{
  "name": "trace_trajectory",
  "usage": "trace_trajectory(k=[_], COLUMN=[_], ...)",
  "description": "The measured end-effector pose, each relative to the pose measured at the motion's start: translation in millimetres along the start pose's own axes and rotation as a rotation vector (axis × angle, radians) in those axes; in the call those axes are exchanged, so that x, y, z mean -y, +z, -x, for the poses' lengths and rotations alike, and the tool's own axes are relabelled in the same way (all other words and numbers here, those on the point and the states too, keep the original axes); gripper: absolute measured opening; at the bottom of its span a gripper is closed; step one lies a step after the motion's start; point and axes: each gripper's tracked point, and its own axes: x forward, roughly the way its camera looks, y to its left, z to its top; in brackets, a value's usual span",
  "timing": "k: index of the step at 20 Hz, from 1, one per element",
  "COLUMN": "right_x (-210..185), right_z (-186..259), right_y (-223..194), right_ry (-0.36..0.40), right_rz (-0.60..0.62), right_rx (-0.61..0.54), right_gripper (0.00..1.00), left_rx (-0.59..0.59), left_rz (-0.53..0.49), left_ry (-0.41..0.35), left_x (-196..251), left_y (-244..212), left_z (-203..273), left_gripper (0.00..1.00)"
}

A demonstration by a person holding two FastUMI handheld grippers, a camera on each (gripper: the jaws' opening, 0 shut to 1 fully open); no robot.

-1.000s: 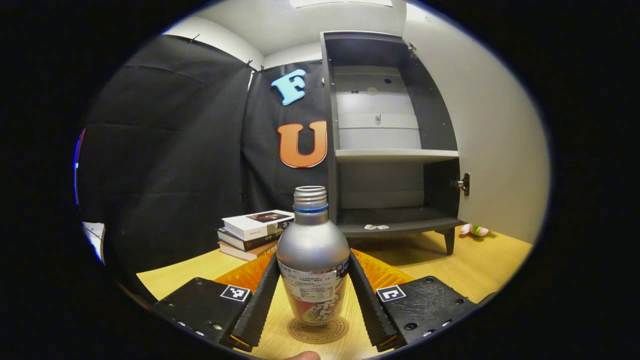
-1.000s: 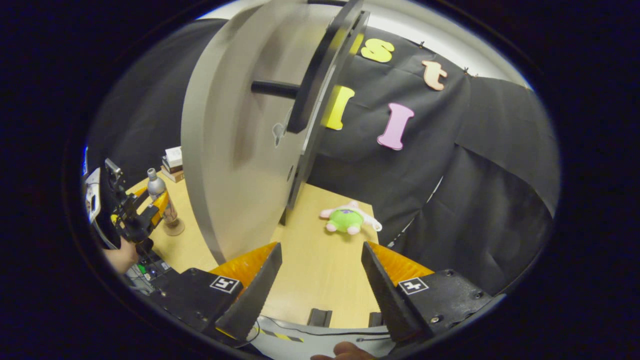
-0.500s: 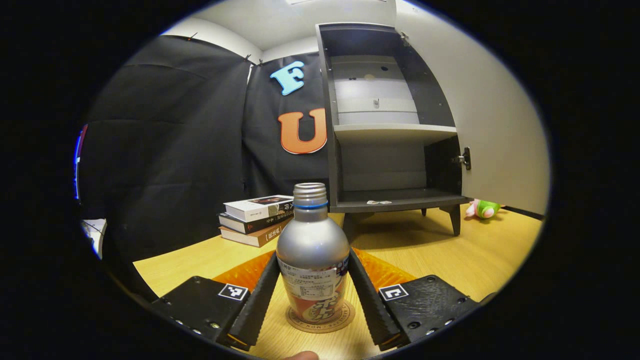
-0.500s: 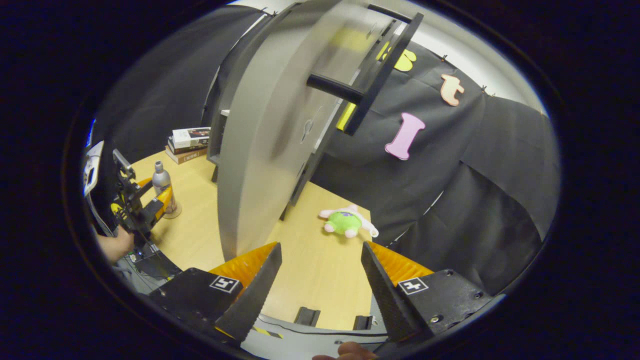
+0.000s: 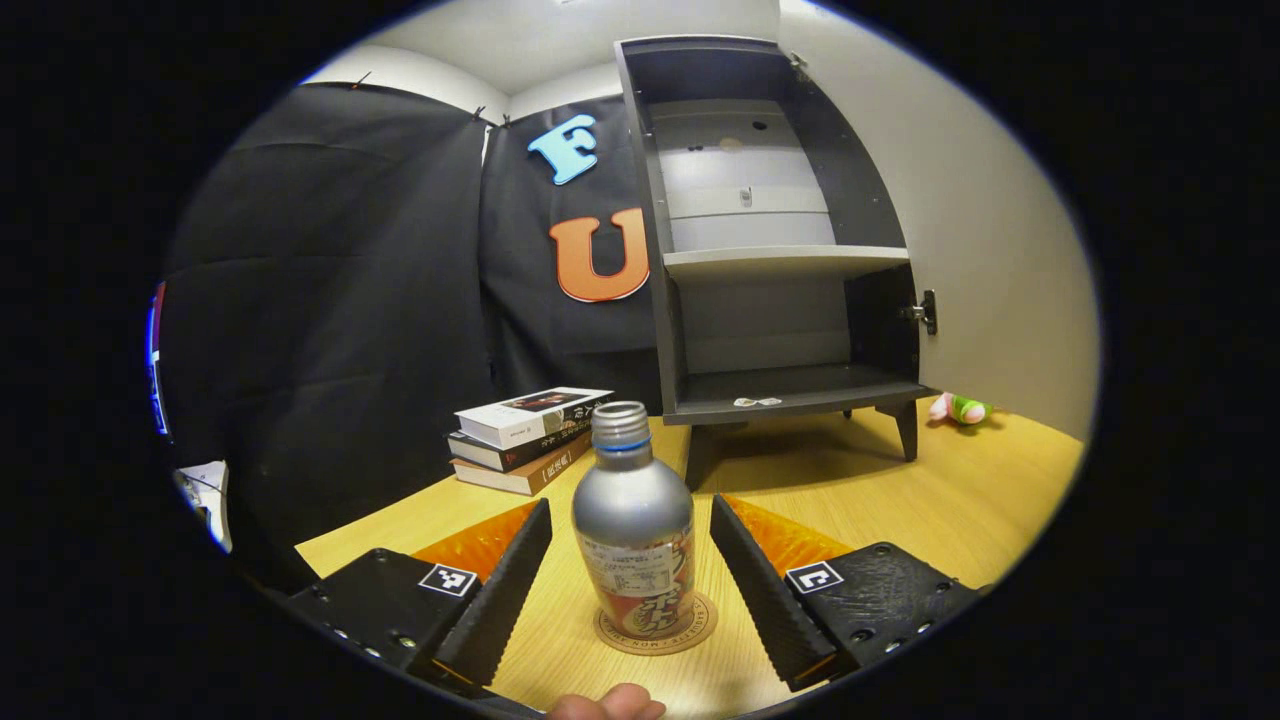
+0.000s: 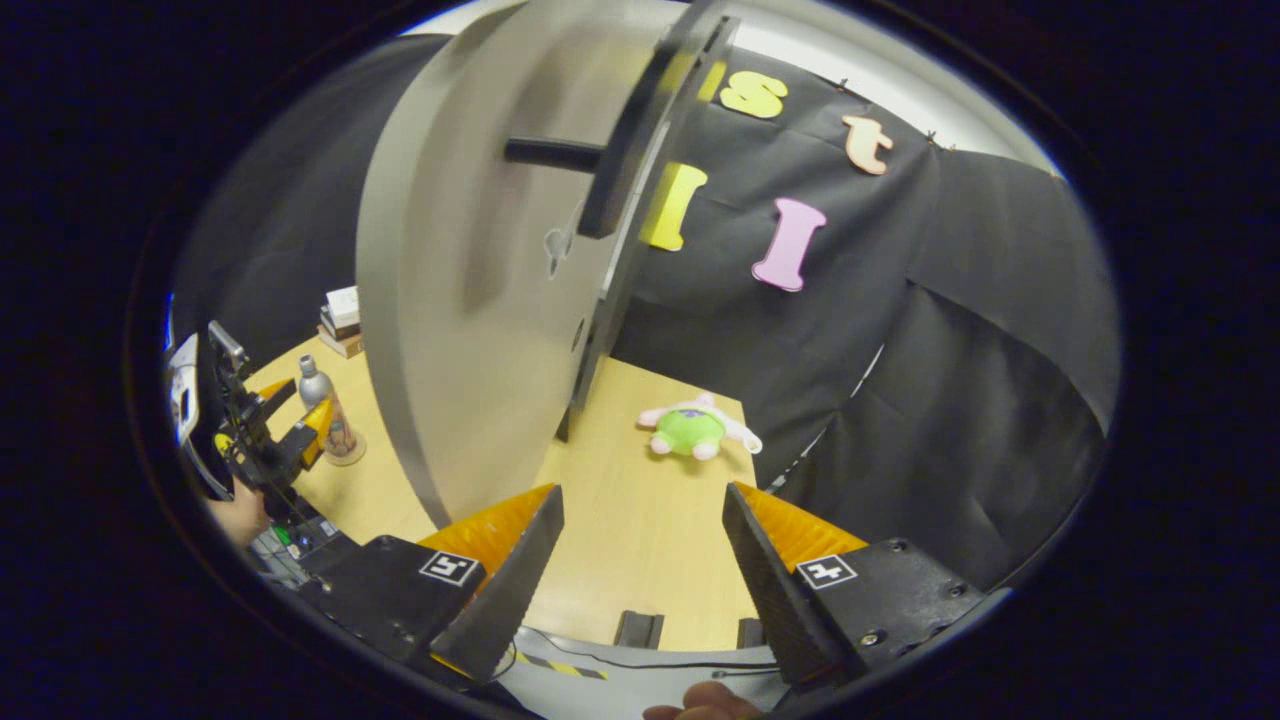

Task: Open the cabinet door with the right hand, grasp the bottle in the cabinet with the left hand and place it on the coaster, then close the cabinet door with the right hand.

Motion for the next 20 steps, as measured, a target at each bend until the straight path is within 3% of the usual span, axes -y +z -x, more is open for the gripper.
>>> trace_trajectory(k=[4,7,10,14,18,19,20], right_x=[4,9,21,58,78,86,93], right_z=[0,-2,-7,-11,12,22,33], right_y=[-4,-4,6,37,80,91,96], right_ry=[0.009,0.004,0.002,-0.069,-0.094,-0.129,-0.162], right_rz=[-0.077,-0.157,-0.300,-0.493,-0.644,-0.650,-0.643], right_rx=[-0.001,0.019,0.061,0.136,0.255,0.295,0.321], right_gripper=[1.00,1.00,1.00,1.00,0.97,0.97,0.97], left_rx=[-0.016,-0.012,-0.038,-0.017,0.016,0.023,0.011], left_rz=[-0.021,-0.008,0.002,-0.033,-0.075,-0.079,-0.086], left_ry=[0.060,0.053,0.004,-0.095,-0.208,-0.238,-0.252], left_x=[-33,-41,-36,-13,24,34,40], left_y=[49,105,158,224,254,254,249], left_z=[19,25,26,26,28,27,28], left_gripper=[0.96,0.96,1.00,0.96,1.00,0.96,1.00])
